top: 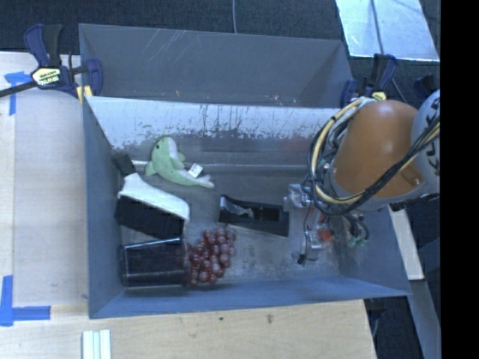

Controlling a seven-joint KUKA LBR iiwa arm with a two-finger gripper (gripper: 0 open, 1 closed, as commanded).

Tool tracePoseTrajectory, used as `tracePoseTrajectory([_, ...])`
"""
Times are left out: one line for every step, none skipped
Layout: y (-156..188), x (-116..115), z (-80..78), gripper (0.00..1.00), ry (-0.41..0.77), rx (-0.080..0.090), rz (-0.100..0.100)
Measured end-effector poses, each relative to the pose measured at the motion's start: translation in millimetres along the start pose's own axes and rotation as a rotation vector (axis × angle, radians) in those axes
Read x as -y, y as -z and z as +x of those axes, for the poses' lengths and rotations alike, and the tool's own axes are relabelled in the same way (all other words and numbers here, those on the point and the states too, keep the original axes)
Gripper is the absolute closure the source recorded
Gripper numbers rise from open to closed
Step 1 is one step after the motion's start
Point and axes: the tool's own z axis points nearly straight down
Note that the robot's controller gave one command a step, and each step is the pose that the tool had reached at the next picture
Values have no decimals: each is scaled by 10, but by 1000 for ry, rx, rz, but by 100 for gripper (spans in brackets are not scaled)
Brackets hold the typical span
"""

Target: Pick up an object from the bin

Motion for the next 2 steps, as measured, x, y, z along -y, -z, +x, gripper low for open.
tracePoseTrajectory([43, 0, -19, 0, 1, 8, 1])
tracePoseTrajectory([-83, -74, -183, 0, -76, 12, 1])
